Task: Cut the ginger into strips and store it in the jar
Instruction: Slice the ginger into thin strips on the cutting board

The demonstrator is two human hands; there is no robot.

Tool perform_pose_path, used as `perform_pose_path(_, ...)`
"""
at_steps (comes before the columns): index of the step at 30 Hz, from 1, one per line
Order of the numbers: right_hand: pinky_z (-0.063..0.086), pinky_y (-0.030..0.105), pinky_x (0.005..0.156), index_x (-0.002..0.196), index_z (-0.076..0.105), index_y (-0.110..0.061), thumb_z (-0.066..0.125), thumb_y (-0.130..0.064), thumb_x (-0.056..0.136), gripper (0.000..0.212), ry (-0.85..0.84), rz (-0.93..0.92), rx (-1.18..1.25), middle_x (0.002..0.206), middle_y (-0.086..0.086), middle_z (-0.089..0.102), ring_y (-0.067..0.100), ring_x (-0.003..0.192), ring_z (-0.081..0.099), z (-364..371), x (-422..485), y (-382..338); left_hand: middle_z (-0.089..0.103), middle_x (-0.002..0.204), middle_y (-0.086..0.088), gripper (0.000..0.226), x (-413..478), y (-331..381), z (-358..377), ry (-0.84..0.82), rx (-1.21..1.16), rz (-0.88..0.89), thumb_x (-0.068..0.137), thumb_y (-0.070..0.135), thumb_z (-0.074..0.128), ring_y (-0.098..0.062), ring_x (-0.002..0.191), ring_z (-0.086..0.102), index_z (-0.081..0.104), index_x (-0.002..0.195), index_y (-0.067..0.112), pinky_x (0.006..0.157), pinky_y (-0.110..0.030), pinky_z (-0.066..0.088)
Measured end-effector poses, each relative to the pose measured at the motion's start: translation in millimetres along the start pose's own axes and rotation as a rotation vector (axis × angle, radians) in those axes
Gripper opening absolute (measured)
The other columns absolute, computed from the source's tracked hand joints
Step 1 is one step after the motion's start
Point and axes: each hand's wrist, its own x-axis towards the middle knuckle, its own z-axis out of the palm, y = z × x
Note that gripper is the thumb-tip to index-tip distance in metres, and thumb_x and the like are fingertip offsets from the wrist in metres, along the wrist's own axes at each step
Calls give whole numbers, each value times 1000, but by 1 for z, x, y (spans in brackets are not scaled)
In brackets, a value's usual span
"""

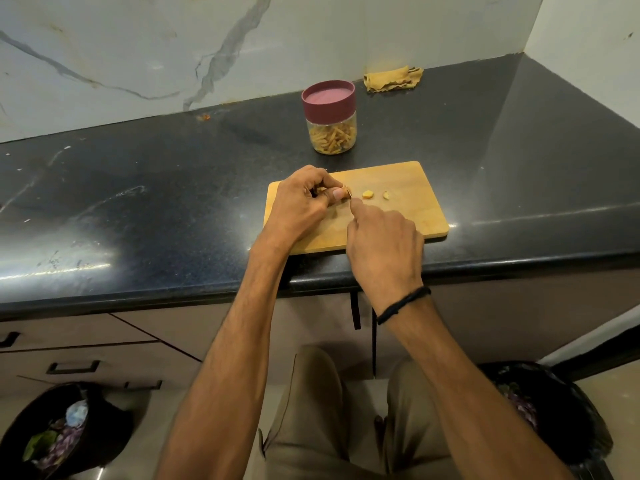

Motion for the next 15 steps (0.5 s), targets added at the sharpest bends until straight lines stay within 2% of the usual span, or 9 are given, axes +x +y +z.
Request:
perform_pose_path(2, 37, 34, 58, 139, 43, -29, 36, -23, 105, 36, -1, 5, 24, 70, -1, 43, 19, 69, 48, 1, -7, 4, 69, 102, 8, 9, 0, 0, -1, -1, 6, -5, 90, 21, 74, -4, 94, 61, 76, 98, 17, 81, -20, 48)
perform_pose_path(4, 41, 35, 58, 140, 42, -31, 36, -23, 104, 37, 11, 18, 67, 75, 1, 52, 20, 72, 53, 0, -13, 10, 68, 102, 8, 11, 1, 1, -1, -1, 14, -5, 91, 21, 73, -4, 94, 60, 76, 99, 16, 80, -17, 46)
perform_pose_path(9, 34, 25, 63, 140, 48, -34, 40, -32, 103, 38, 5, 69, 218, 91, -2, 61, 12, 73, 45, -8, -15, 26, 67, 103, 7, 12, -1, 2, -2, -7, 16, 12, 90, 21, 74, -5, 96, 60, 75, 101, 16, 83, -21, 49)
perform_pose_path(11, 38, 25, 63, 139, 51, -35, 43, -32, 101, 38, -7, 110, 331, 92, -3, 62, 11, 73, 47, -9, -12, 30, 66, 102, 9, 12, -2, 3, -3, -9, 12, 14, 90, 21, 74, -5, 96, 60, 75, 102, 17, 83, -21, 49)
perform_pose_path(13, 49, 32, 68, 137, 52, -35, 45, -32, 100, 37, 10, 161, 396, 94, 0, 66, 14, 76, 52, -9, -8, 34, 65, 100, 12, 12, -2, 4, -4, -11, 9, 9, 90, 21, 73, -3, 94, 59, 75, 102, 18, 81, -18, 47)
perform_pose_path(15, 51, 34, 73, 136, 54, -36, 45, -33, 100, 37, 35, 203, 425, 92, 1, 65, 16, 78, 52, -10, -3, 38, 65, 100, 12, 12, -3, 5, -3, -13, 10, 1, 90, 22, 73, -2, 93, 59, 74, 101, 18, 80, -17, 47)
